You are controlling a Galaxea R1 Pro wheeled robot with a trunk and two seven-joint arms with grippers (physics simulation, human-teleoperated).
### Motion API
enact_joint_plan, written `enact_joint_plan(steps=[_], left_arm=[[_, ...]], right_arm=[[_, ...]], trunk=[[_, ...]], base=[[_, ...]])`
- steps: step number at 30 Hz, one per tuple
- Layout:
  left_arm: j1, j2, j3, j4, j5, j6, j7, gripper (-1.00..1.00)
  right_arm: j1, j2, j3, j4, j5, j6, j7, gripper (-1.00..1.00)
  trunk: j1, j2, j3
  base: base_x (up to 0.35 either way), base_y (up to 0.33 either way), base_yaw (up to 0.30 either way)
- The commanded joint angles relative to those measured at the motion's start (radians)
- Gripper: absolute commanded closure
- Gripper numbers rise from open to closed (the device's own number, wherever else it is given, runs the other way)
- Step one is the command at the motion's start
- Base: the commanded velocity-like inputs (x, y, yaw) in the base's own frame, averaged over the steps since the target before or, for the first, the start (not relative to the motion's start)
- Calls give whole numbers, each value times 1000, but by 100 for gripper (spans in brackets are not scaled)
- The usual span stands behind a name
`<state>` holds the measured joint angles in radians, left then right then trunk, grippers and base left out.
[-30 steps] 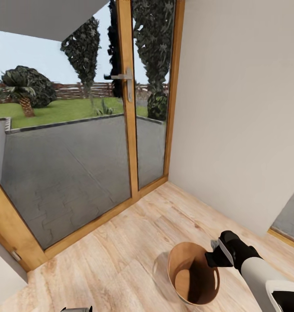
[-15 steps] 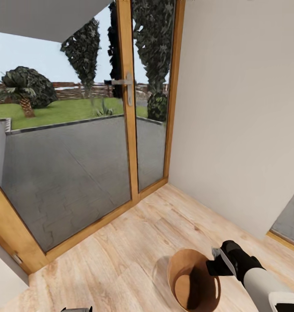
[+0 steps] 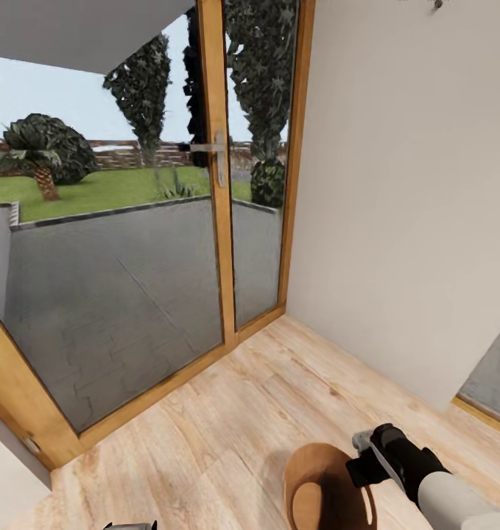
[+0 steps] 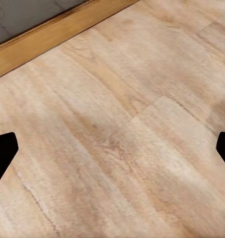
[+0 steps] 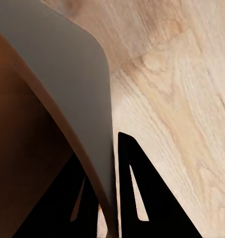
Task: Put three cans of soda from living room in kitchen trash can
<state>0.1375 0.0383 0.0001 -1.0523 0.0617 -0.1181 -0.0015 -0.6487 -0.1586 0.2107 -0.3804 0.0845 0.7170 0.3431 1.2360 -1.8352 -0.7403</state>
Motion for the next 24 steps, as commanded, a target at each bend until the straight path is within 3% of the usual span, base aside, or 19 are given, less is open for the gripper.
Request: enact_joint_plan(steps=[1,7,13,16,17,19,22,24], left_arm=[[0,0,0,1,0,0,0,-100],[-1,0,0,8,0,0,0,-100],[-6,0,0,8,1,8,0,-100],[-40,1,1,-2,4,83,0,-100],[-79,1,1,-15,4,143,0,-100],[-103,1,1,-27,5,188,0,-100],[-185,0,1,-91,5,328,3,-100],[-233,0,1,-112,4,376,6,-100]], right_arm=[[0,0,4,-5,2,-12,8,100],[12,-1,47,4,4,-121,30,100],[15,0,57,0,5,-136,72,100],[12,1,91,-3,4,-98,92,100],[8,3,104,-5,2,-63,98,100],[6,6,107,-6,2,-50,100,100],[-7,15,112,-9,0,-2,104,100],[-24,16,111,-8,-5,23,105,100]], trunk=[[-4,7,3],[-27,49,22],[-50,91,41],[-62,112,50],[-65,119,54],[-73,133,60],[-85,154,69],[-92,168,76]], base=[[0,0,0],[0,0,0],[0,0,0],[0,0,0],[0,0,0],[0,0,0],[0,0,0],[0,0,0]])
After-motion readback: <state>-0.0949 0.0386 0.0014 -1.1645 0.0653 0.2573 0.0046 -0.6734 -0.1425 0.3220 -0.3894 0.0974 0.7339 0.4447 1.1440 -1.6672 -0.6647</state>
